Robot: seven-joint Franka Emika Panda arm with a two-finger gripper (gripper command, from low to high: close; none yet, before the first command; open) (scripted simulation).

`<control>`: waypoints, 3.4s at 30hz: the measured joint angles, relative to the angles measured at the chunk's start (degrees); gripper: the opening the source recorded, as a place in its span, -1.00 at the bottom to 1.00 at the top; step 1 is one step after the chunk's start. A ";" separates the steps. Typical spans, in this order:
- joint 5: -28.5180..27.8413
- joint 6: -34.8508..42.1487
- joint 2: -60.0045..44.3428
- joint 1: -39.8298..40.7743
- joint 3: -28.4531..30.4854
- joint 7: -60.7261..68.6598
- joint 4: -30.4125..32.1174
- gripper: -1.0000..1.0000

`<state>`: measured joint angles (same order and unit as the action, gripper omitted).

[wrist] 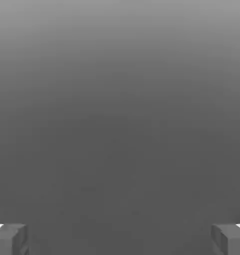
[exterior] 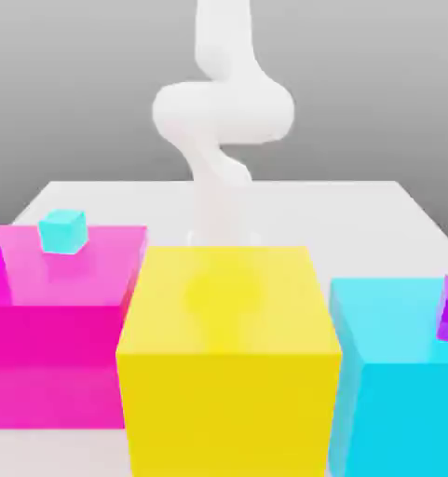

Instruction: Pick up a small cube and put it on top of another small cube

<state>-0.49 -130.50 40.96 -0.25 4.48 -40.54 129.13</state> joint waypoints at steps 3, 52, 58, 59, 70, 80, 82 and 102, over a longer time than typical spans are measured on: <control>0.31 1.51 -5.59 -1.00 4.57 6.87 -2.80 0.00; 24.24 -5.11 -54.54 -57.35 -7.65 -8.30 20.07 0.00; 18.78 -12.56 -54.11 -57.75 -1.58 -23.09 19.44 0.00; 17.91 -13.79 -54.02 -57.89 -0.50 -25.51 19.34 0.00; 9.08 -26.76 -52.27 -60.66 10.81 -51.81 18.85 0.00; 14.90 -36.68 -61.83 -57.74 4.44 -51.12 17.74 -1.00; 14.85 -36.76 -61.84 -57.73 4.43 -51.17 17.74 -1.00; -4.66 -1.55 -41.47 -55.34 12.61 -46.79 -2.54 -1.00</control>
<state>-5.15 -132.06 -0.51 -55.59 17.09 -87.32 126.59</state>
